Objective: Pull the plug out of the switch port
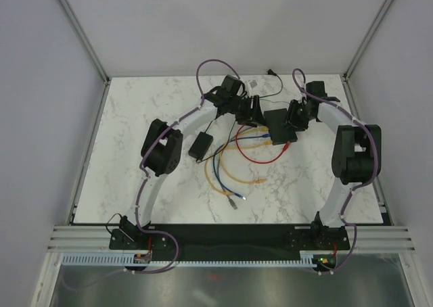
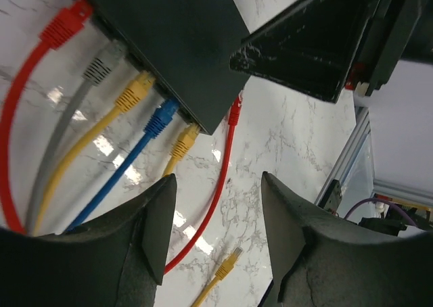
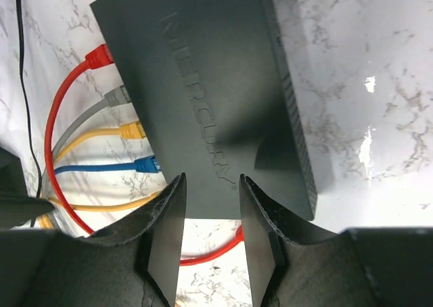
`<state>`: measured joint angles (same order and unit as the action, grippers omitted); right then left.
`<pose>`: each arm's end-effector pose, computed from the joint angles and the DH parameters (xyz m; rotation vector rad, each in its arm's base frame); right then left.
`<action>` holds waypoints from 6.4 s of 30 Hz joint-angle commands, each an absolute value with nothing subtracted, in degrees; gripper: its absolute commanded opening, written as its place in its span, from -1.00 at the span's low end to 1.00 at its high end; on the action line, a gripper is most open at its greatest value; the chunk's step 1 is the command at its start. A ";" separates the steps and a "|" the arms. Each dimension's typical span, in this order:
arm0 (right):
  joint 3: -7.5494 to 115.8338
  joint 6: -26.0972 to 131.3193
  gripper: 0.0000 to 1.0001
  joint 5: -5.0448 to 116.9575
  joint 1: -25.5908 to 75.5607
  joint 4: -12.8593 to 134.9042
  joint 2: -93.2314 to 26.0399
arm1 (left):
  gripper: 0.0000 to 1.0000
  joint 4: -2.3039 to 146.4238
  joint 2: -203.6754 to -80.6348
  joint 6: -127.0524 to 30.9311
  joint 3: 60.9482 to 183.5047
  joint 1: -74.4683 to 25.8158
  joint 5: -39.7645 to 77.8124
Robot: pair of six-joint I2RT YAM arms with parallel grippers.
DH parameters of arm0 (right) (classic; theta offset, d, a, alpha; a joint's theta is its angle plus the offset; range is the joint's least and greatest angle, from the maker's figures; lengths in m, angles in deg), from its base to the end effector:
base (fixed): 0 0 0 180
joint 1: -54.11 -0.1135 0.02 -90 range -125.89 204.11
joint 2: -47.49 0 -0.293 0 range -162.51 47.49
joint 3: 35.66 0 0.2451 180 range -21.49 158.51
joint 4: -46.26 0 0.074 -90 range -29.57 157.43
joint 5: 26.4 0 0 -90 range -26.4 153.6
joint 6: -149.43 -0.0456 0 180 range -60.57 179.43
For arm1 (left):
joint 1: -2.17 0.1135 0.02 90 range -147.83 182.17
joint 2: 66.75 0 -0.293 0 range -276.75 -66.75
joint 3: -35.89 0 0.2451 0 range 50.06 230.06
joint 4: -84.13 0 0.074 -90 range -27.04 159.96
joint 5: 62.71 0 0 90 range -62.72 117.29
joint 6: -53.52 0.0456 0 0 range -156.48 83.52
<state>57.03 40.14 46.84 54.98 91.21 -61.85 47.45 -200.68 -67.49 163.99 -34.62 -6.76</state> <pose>0.4080 0.0070 0.2162 0.3675 2.6332 0.4939 0.4248 -0.3495 0.2241 0.4599 2.4666 -1.2421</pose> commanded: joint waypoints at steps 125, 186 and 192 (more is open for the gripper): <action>58.23 35.26 -0.79 39.95 56.92 86.27 -69.23 | -0.15 61.26 -220.99 -81.99 173.89 -32.81 -11.21; 57.79 46.06 0.23 71.25 38.20 99.45 -66.07 | -0.95 41.83 -224.07 -85.26 178.47 -32.19 -19.38; 58.30 46.86 0.28 70.37 38.20 99.54 -67.55 | -0.95 41.92 -224.51 -84.29 179.43 -32.10 -20.44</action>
<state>59.30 45.80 72.26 38.74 95.17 -64.35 49.79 -222.62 -88.12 180.07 -31.04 -18.47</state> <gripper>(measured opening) 0.635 0.239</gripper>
